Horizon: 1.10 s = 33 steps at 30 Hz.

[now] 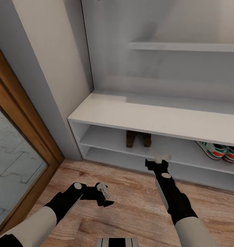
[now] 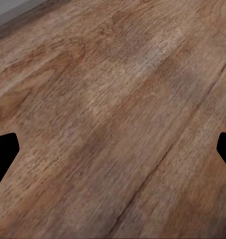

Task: Pick up the two gym shoes and the two sandals from the corridor floor and place them onto the hallstand (shoe rack) in the corridor, making sure they are on the rack and not on the floor. Arrange them so the two gym shoes are next to each other and the two sandals are next to each other.

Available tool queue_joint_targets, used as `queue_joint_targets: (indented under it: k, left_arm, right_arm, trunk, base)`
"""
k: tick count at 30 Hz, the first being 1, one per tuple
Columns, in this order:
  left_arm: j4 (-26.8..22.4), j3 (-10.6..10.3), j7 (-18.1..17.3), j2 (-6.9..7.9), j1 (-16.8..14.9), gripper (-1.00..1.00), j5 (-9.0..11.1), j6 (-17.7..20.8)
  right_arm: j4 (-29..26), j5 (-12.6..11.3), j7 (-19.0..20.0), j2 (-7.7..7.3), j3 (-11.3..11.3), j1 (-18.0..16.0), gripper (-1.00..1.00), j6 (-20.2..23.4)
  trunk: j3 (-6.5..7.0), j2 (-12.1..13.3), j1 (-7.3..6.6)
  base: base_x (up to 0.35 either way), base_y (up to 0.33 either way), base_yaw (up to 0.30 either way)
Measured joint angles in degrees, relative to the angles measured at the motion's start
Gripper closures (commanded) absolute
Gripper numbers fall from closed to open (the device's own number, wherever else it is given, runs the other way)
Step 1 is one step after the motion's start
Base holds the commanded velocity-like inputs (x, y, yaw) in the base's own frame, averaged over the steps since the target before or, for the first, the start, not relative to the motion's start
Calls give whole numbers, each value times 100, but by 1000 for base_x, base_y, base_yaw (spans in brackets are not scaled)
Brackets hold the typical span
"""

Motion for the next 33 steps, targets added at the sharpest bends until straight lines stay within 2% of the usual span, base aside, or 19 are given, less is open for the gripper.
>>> queue_joint_targets:
  k: [3,8,9,11,33]
  left_arm:
    - [0,-1,6,12,0,-100,4,0]
    - [0,-1,7,15,0,-100,5,0]
    - [0,-1,7,16,0,-100,7,0]
    - [0,-1,7,16,0,-100,8,0]
    - [0,-1,16,16,0,-100,9,0]
  right_arm:
    - [459,-13,7,0,-3,59,-100,-757]
    - [1294,-6,6,2,-3,87,-100,-1099]
    - [1721,-9,7,5,-2,95,-100,-1183]
    - [2181,-3,8,8,0,98,-100,-1273]
    - [3659,34,11,11,2,100,-100,-1408]
  trunk:
    - [0,0,0]
    - [0,0,0]
    - [-1,0,1]
    - [0,0,0]
    - [0,0,0]
  base:
    - [0,0,0]
    - [0,0,0]
    - [0,0,0]
    - [0,0,0]
    - [0,0,0]
